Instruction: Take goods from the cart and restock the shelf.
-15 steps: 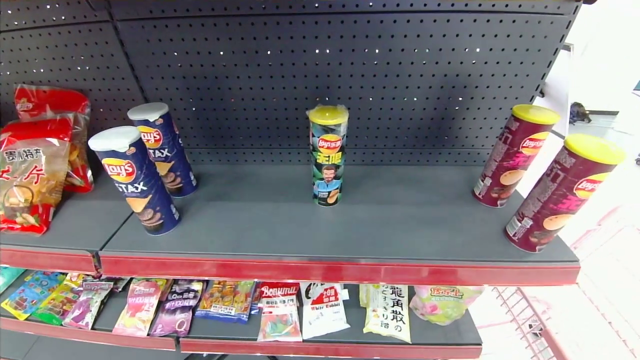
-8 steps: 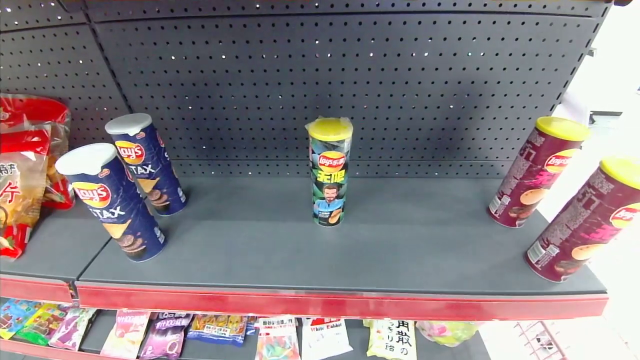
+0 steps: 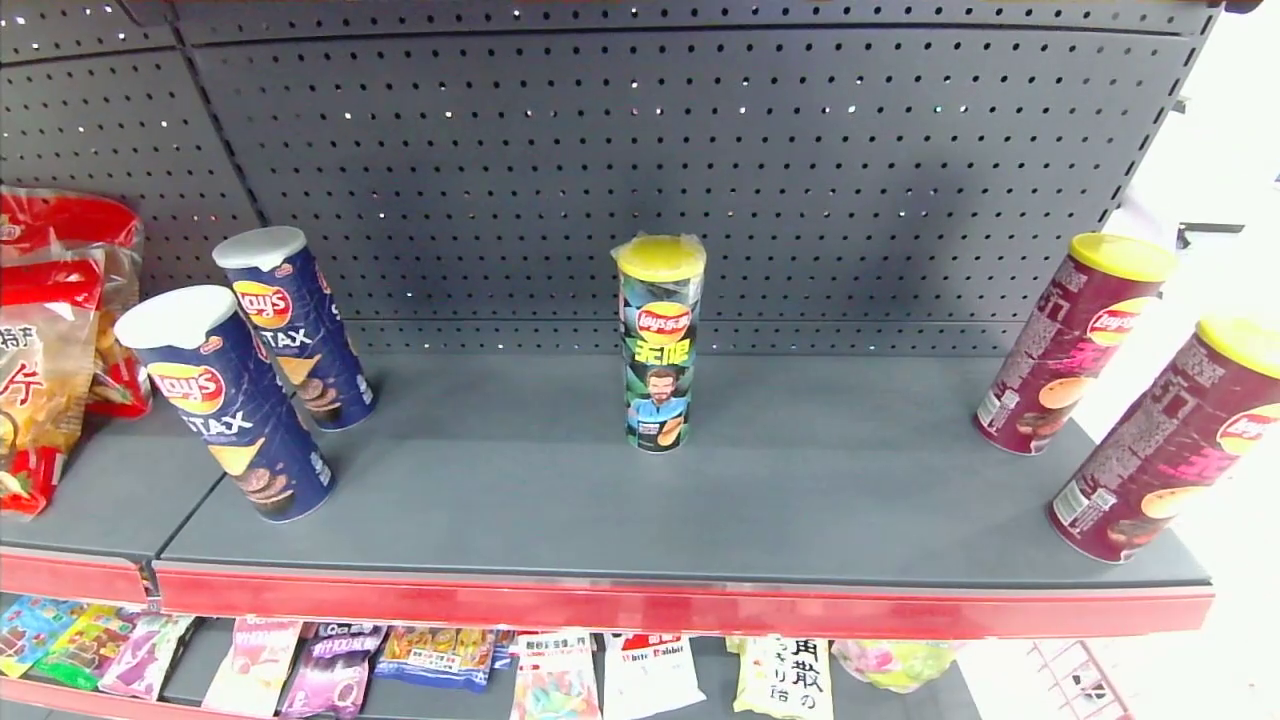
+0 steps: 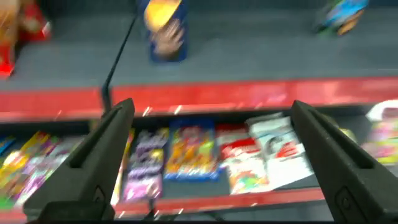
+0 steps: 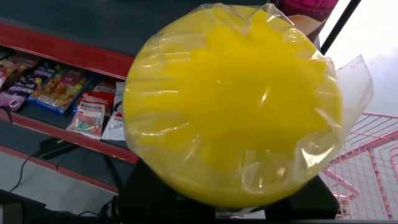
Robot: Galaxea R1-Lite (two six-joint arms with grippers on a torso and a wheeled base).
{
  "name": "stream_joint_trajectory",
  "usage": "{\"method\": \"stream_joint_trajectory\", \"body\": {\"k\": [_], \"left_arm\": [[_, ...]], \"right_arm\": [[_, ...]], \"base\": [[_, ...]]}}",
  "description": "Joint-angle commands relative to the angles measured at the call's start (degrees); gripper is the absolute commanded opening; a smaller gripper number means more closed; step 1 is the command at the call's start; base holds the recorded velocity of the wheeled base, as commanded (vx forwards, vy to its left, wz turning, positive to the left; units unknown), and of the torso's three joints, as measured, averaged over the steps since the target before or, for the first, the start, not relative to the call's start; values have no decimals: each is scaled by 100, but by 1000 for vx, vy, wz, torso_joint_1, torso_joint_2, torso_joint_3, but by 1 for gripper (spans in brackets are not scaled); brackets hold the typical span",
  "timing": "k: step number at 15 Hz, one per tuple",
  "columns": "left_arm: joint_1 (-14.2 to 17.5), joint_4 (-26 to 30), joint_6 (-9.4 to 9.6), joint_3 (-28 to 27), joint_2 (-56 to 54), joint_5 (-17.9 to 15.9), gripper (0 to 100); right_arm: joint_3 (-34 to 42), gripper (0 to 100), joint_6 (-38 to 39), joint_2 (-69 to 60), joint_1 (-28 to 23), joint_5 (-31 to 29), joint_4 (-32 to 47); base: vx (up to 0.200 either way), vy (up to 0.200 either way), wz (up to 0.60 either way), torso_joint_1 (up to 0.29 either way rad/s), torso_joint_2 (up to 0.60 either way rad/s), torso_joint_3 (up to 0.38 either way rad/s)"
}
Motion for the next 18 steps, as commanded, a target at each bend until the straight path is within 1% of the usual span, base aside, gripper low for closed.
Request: {"method": "stream_joint_trajectory", "body": {"k": [1,2,3,4,5,6,7,8,9,10,11,12,13,14,15,16,17,18], "left_arm": [[-292,-21,-590,-2031,1869,-422,100],[-538,-30,-784,-3191,2985,-747,100],[-811,-65,-318,-3331,3451,-1257,100],[-1101,-65,174,-3340,3846,-1916,100],[-1180,-74,183,-3367,4268,-2434,100],[-1180,-144,201,-3463,4690,-2786,100],[-1206,-584,280,-3613,5463,-3102,100],[-1250,-812,341,-3648,5815,-3155,100],[-1312,-1577,543,-3665,6676,-3252,100],[-1312,-2130,596,-3709,7292,-3340,100],[-1338,-2570,596,-3841,7731,-3419,100],[-1400,-2763,596,-3955,7995,-3480,100],[-1514,-2939,605,-4377,8557,-3630,100],[-1523,-2939,605,-4562,8724,-3674,100],[-1567,-2948,605,-4949,9093,-3841,100],[-1567,-2948,605,-4984,9128,-3876,100],[-1593,-2957,605,-5406,9515,-4034,100],[-1646,-2983,605,-5608,9709,-4087,100]], "right_arm": [[56,0,1,17,0,32,12],[100,0,1,61,0,128,-5],[82,0,10,140,0,199,-5],[117,0,10,140,-9,199,-5],[126,0,10,167,0,199,-5],[135,0,10,184,0,207,4],[135,0,10,193,0,207,4],[126,0,10,193,0,207,-5],[135,0,18,184,-9,199,4],[126,0,18,202,-9,190,-5],[126,0,18,193,-9,181,-5],[117,0,18,193,-18,181,-5],[91,0,18,202,-26,163,4],[82,0,18,202,-26,163,-5],[64,0,18,211,-44,163,4],[64,0,18,211,-44,163,4],[38,0,18,211,-53,76,4],[21,0,18,202,-53,23,4]], "base": [[0,0,0,0,0,0],[0,0,0,0,0,0],[0,0,0,0,0,0],[0,0,0,0,0,0],[0,0,0,0,0,0],[0,0,0,0,0,0],[0,0,0,0,0,0],[0,0,0,0,0,0],[0,0,0,0,0,0],[0,0,0,0,0,0],[0,0,0,0,0,0],[0,0,0,0,0,0],[0,0,0,0,0,0],[0,0,0,0,0,0],[0,0,0,0,0,0],[0,0,0,0,0,0],[0,0,0,0,0,0],[0,0,0,0,0,0]]}}
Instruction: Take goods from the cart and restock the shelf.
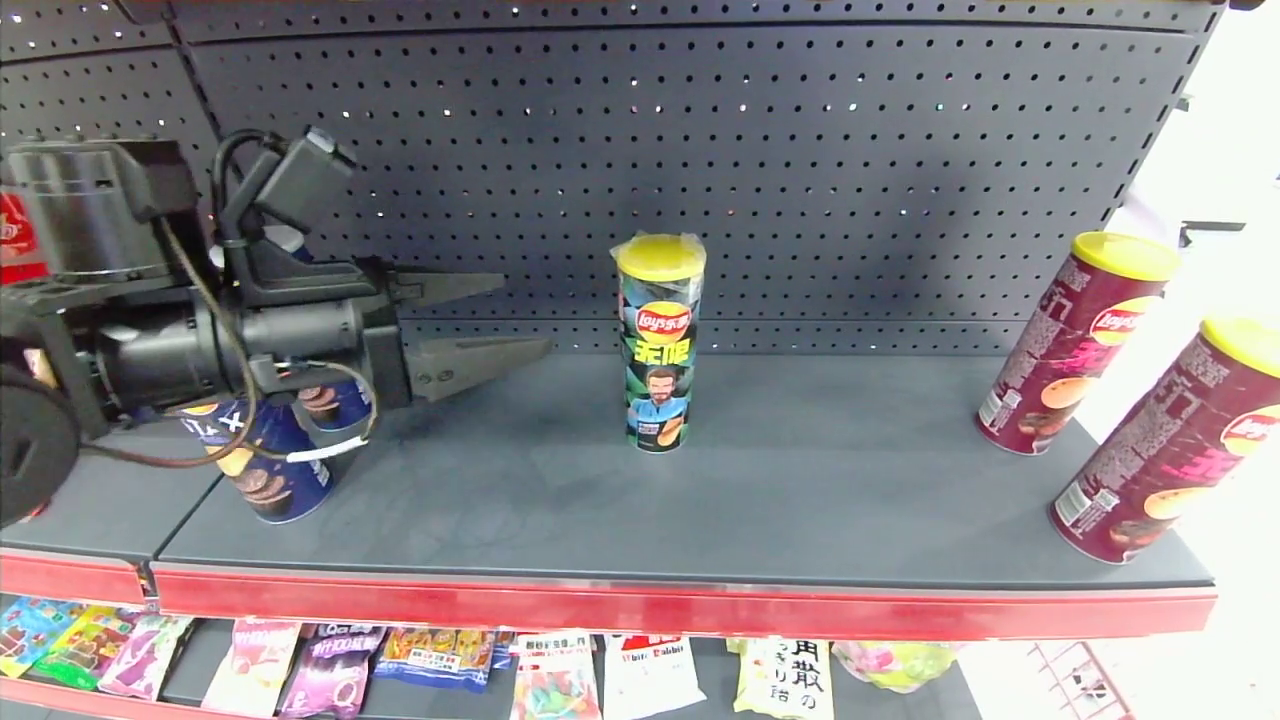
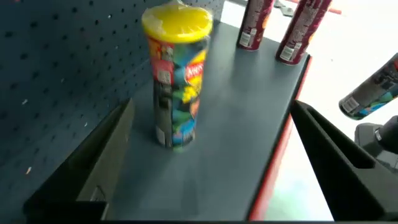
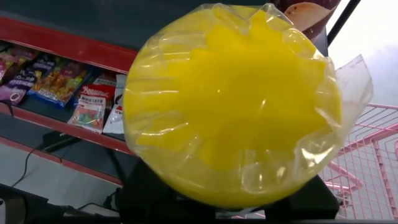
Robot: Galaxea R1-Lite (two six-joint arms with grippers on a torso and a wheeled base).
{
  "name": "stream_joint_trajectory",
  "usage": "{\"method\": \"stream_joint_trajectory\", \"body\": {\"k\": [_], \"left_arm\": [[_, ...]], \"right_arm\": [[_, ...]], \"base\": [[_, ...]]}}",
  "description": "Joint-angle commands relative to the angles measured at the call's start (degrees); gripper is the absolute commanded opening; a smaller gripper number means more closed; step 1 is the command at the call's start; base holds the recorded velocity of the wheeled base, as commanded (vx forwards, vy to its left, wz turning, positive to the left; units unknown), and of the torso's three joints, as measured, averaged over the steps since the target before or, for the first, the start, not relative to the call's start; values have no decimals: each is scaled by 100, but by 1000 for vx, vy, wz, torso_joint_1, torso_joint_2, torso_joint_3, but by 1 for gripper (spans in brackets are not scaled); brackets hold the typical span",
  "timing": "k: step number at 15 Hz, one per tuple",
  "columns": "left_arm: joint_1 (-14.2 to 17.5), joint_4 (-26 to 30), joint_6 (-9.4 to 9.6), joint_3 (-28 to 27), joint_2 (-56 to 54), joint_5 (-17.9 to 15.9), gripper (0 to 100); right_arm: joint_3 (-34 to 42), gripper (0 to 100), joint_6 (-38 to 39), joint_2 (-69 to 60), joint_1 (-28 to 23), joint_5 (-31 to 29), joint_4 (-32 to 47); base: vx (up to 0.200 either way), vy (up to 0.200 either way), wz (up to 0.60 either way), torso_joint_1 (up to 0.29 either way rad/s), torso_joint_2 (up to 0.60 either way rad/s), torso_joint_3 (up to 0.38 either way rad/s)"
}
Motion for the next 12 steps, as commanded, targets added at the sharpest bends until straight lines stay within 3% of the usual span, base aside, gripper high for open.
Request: {"method": "stream_joint_trajectory", "body": {"k": [1,5,12], "left_arm": [[-120,-126,6,-600,992,-161,100],[-287,-627,77,-977,1652,-231,100],[-331,-653,173,-1654,2302,-442,100]], "right_arm": [[-48,0,-3,18,0,-14,7],[-83,0,-3,71,-9,-22,7],[-74,0,5,71,-18,-58,16]], "base": [[0,0,0,0,0,0],[0,0,0,0,0,0],[0,0,0,0,0,0]]}}
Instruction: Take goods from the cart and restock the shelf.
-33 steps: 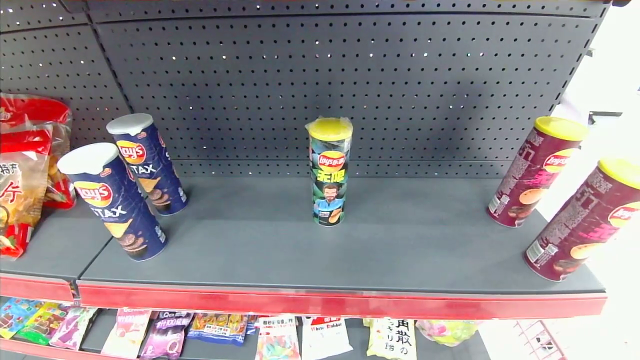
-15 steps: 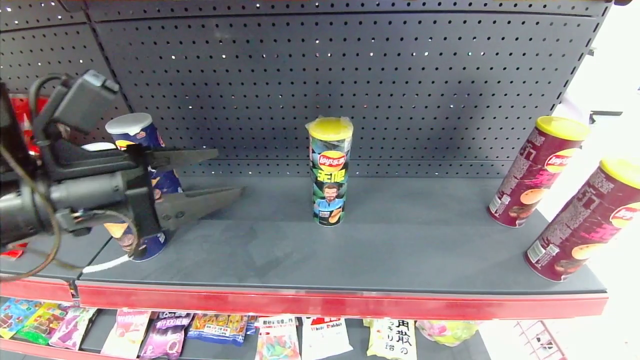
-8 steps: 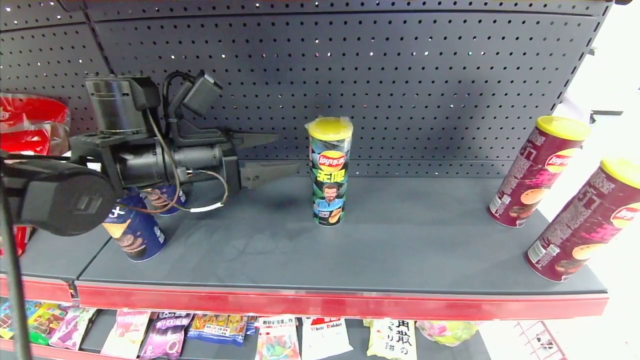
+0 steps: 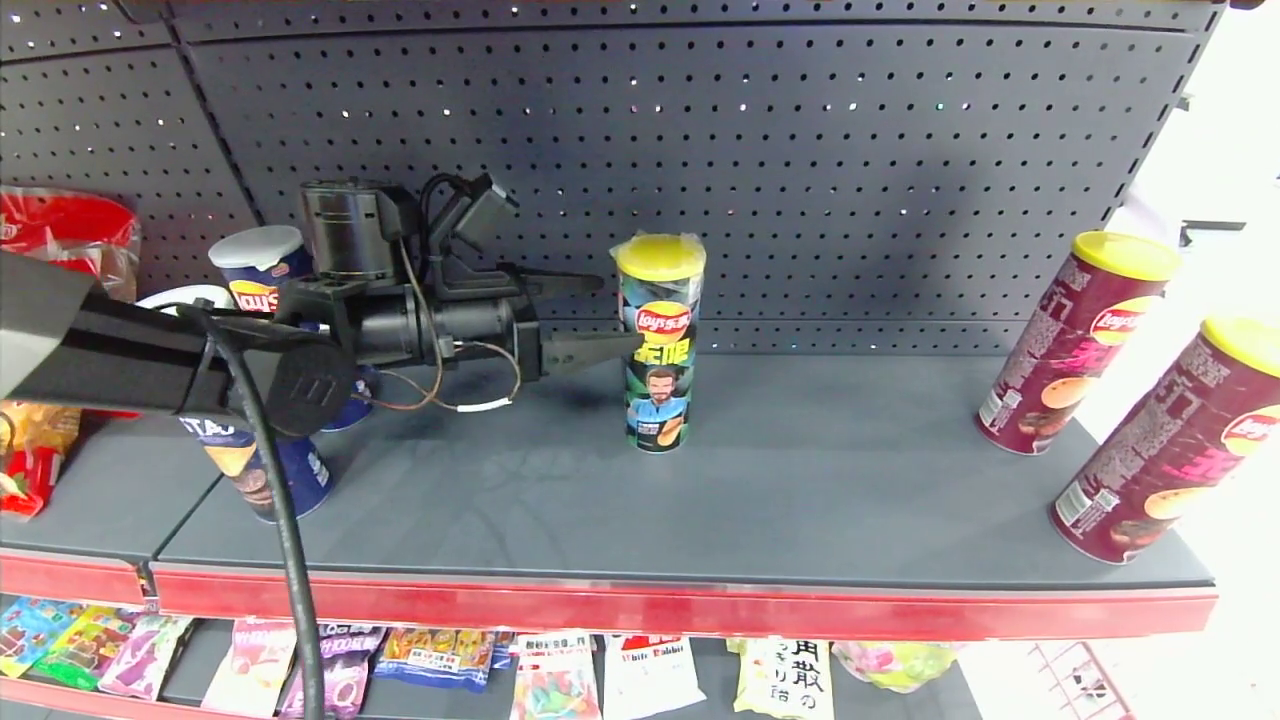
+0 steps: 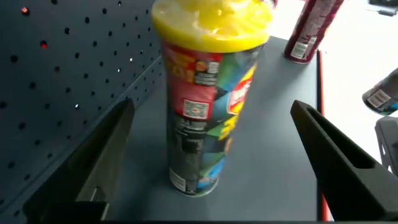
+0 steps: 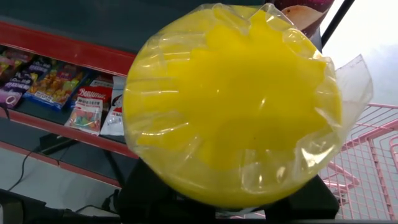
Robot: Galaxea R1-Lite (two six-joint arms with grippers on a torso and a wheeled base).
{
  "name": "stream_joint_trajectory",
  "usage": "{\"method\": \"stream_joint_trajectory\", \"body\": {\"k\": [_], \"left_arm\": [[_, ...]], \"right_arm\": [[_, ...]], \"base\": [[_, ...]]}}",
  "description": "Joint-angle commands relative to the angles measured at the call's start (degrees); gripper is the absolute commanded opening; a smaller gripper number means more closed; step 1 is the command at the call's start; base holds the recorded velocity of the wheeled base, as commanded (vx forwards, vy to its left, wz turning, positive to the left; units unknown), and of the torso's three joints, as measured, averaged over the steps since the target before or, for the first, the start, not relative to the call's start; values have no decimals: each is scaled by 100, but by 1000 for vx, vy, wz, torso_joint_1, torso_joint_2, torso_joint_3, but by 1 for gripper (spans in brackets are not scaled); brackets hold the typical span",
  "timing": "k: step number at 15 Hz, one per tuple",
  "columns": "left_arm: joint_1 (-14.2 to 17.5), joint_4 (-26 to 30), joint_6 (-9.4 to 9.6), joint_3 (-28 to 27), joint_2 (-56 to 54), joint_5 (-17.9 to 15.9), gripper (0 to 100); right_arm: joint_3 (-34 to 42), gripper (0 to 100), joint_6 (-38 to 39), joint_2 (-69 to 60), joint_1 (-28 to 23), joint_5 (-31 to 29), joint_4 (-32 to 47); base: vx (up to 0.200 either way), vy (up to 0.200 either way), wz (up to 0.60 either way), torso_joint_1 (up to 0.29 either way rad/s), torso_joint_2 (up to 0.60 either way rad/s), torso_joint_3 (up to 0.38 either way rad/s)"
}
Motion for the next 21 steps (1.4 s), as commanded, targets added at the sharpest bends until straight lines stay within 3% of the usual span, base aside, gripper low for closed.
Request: {"method": "stream_joint_trajectory", "body": {"k": [1,3,11,18,19,21], "left_arm": [[-17,2,-1,-271,294,-48,100],[-149,19,-1,-763,619,-48,100],[-369,107,-18,-1607,1226,-57,100],[-483,371,-27,-1827,1261,-57,100],[-500,406,-36,-1827,1252,-57,0],[-527,424,-36,-1818,1243,-57,0]], "right_arm": [[9,0,-3,12,1,-1,9],[0,0,6,56,1,-1,9],[0,0,6,118,1,-1,-8],[0,0,14,118,1,-1,-8],[0,0,14,109,1,-1,-8],[-9,0,14,118,1,-1,-17]], "base": [[0,0,0,0,0,0],[0,0,0,0,0,0],[0,0,0,0,0,0],[0,0,0,0,0,0],[0,0,0,0,0,0],[0,0,0,0,0,0]]}}
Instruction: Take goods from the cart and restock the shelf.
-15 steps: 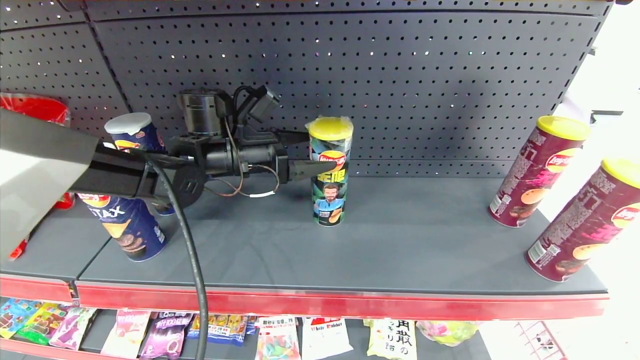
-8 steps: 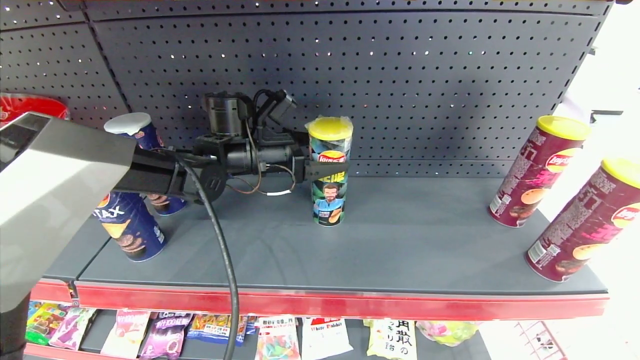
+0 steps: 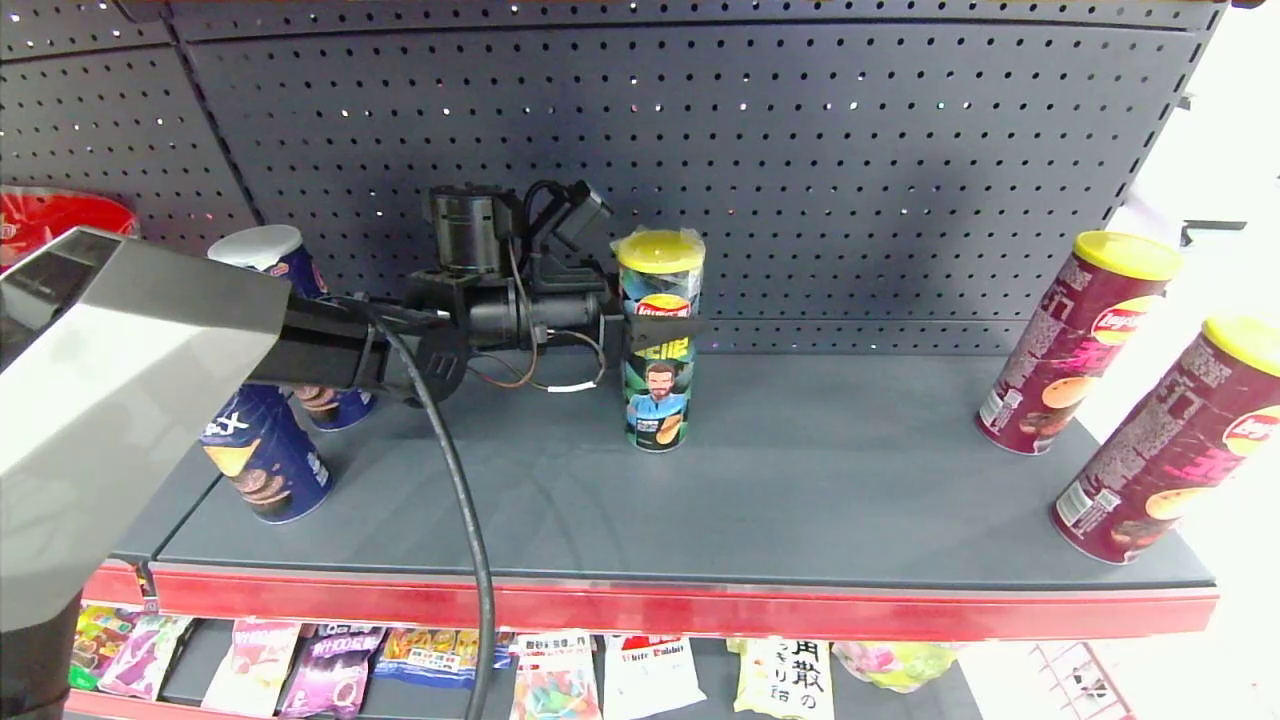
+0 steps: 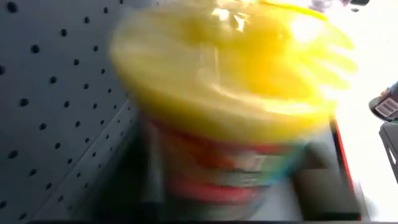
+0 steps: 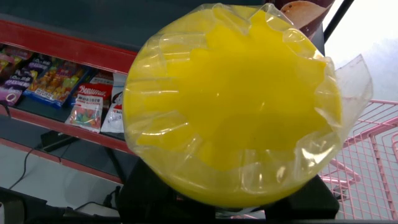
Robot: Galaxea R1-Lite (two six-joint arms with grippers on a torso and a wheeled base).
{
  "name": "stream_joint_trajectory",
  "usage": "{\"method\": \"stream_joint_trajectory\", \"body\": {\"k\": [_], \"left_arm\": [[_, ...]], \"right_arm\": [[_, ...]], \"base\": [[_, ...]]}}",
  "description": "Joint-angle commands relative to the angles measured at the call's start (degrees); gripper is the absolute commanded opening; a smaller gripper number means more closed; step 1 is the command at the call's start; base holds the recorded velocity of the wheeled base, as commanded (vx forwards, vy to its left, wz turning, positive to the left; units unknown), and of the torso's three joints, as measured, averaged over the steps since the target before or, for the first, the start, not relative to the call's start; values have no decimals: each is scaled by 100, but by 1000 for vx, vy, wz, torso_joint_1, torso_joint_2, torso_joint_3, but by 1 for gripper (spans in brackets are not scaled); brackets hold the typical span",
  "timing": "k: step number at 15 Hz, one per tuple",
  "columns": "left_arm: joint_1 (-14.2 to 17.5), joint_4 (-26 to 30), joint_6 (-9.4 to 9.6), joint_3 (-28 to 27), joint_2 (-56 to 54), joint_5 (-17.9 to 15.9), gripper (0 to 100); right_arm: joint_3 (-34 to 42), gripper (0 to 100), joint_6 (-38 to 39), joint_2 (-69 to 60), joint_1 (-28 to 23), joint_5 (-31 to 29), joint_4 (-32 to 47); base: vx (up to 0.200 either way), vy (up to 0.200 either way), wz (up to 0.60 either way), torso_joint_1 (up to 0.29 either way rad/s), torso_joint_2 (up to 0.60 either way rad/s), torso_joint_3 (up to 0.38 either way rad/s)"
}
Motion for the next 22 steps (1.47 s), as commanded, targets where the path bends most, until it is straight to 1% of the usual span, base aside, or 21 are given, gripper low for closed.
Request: {"method": "stream_joint_trajectory", "body": {"k": [1,3,5,6,7,8,9,10,12,13,14,15,17,19,22], "left_arm": [[-15,-7,2,17,-37,0,0],[-24,-16,11,228,-186,0,0],[-24,-16,2,703,-520,9,0],[-24,-16,2,703,-520,9,0],[-15,-33,2,1336,-995,35,0],[-15,-42,-16,1679,-1294,62,0],[-15,-42,-33,1951,-1549,71,0],[-15,-42,-16,2153,-1707,79,0],[-32,-51,19,2733,-2067,123,0],[-59,-130,19,2971,-2182,167,0],[-94,-323,19,3120,-2199,229,0],[-129,-692,-25,3322,-2190,282,0],[-261,-991,-33,3498,-2146,343,0],[-331,-1018,-33,3586,-2146,405,0],[-375,-1132,-33,3559,-2041,422,0]], "right_arm": [[-9,0,-4,3,1,3,5],[-9,0,-4,3,1,3,-4],[-9,0,-4,-6,1,3,-4],[-9,0,-4,-6,1,3,-4],[-9,0,-4,-6,1,3,-4],[-9,0,-4,3,1,3,-12],[-9,0,-4,3,1,3,-12],[-17,0,-4,-6,1,3,-12],[-35,0,-4,3,10,12,-12],[-35,0,-4,12,10,21,-12],[-35,0,-4,12,10,21,-12],[-26,0,-4,12,10,21,-12],[-35,0,-4,21,10,21,-12],[-44,0,-4,12,10,21,-12],[-44,0,-4,12,10,21,-12]], "base": [[0,0,0,0,0,0],[0,0,0,0,0,0],[0,0,0,0,0,0],[0,0,0,0,0,0],[0,0,0,0,0,0],[0,0,0,0,0,0],[0,0,0,0,0,0],[0,0,0,0,0,0],[0,0,0,0,0,0],[0,0,0,0,0,0],[0,0,0,0,0,0],[0,0,0,0,0,0],[0,0,0,0,0,0],[0,0,0,0,0,0],[0,0,0,0,0,0]]}}
